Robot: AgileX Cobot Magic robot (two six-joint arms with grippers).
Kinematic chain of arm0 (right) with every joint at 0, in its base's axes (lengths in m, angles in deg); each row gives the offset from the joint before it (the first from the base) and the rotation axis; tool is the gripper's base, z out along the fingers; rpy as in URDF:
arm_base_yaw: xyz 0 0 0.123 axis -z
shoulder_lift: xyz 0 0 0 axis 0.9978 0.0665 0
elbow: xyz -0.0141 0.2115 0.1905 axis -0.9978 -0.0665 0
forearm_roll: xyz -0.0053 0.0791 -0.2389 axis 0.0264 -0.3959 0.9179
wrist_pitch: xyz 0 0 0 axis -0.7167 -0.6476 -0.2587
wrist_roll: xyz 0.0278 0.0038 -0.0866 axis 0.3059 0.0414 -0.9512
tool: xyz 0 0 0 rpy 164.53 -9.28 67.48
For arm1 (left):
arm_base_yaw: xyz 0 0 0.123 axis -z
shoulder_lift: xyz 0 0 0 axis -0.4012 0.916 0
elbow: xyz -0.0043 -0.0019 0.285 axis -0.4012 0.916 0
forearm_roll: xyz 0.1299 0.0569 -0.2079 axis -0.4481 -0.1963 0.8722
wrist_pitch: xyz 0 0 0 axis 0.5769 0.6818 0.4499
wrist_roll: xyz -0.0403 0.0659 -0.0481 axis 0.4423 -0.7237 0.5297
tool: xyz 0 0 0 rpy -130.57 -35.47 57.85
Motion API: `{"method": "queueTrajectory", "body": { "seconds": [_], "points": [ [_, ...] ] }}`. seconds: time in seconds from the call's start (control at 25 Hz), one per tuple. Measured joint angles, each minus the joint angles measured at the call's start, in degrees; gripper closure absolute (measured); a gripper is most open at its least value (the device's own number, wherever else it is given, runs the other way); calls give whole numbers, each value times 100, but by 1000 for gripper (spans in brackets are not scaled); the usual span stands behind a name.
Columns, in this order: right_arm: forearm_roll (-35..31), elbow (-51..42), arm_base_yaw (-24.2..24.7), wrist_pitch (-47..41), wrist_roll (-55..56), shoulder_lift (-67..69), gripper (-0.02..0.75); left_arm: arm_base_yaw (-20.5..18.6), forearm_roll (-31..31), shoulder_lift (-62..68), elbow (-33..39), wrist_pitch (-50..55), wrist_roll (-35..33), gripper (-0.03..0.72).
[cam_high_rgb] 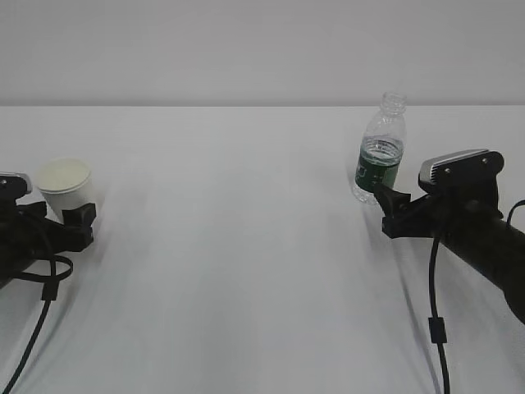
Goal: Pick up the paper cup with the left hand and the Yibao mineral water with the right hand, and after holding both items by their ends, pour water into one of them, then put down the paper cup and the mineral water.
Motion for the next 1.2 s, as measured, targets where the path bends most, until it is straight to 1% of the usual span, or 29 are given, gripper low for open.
{"method": "queueTrajectory", "body": {
  "seconds": [0.36,0.64,1.08,1.2],
  "points": [
    [0,0,0,0,0,0,146,0,-75,251,-380,0,0,95],
    [0,80,0,0,0,0,146,0,10,251,-587,0,0,95],
    [0,89,0,0,0,0,146,0,46,336,-610,0,0,97],
    [0,89,0,0,0,0,146,0,50,480,-630,0,0,120]
  ]
}}
